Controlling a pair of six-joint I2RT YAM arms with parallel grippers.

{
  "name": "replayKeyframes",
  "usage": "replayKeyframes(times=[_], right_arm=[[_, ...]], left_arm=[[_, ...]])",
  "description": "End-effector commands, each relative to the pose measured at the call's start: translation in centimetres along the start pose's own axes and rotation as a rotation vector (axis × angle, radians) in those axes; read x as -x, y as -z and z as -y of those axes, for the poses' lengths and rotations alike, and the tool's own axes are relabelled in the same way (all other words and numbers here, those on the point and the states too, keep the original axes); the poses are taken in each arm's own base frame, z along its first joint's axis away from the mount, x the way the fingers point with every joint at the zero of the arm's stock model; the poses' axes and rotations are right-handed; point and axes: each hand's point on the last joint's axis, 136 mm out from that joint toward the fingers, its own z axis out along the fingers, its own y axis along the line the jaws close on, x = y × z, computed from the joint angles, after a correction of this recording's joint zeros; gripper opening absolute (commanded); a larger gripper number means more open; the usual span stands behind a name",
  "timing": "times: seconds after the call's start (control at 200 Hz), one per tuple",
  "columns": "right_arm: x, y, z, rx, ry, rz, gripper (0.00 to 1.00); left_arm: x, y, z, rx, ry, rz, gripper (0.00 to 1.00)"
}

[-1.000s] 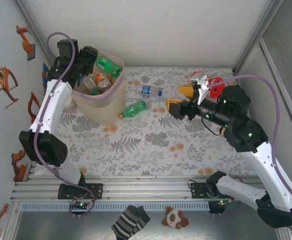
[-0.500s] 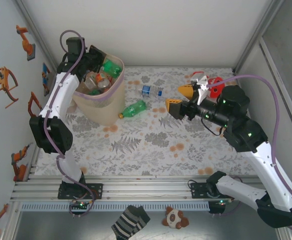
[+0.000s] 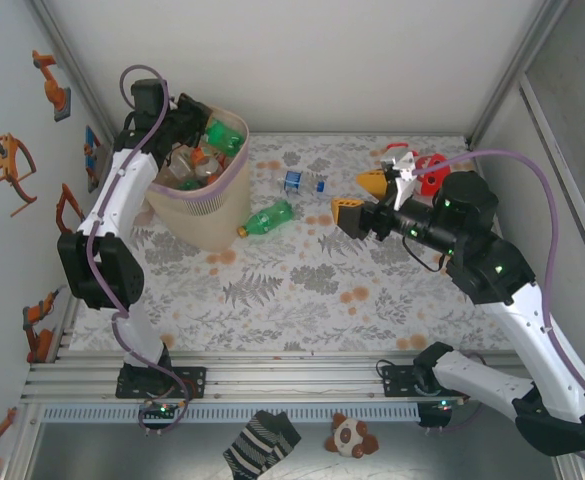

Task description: Put the plastic bottles in the bin

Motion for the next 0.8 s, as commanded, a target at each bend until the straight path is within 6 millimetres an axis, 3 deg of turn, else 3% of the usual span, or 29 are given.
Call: replayKeyframes(times=[0.0, 0.22, 0.426, 0.616, 0.796], right_arm=[[0.2, -0.1, 0.7, -0.049, -0.010, 0.004, 0.80], [-1.0, -1.1, 3.8, -0.199, -0.050, -0.062, 0.80], [-2.6, -3.0, 6.1, -0.292, -0.105, -0.142, 0.80], [-4.3, -5.4, 8.3, -0.365, -0.169, -0.202, 0.80], [-6.7, -8.6, 10.7, -0.438, -0.313, -0.238, 0.81]], left_arm=[[-0.8, 0.5, -0.3, 0.009, 0.002, -0.026, 0.06], [-0.3, 3.8, 4.1, -0.118, -0.082, 0.007, 0.09], [-0.5, 6.8, 6.3, -0.186, -0.166, 0.032, 0.12], [-0.9, 9.5, 6.5, -0.211, -0.233, 0.061, 0.14], [-1.2, 12.2, 5.3, -0.205, -0.298, 0.102, 0.20]])
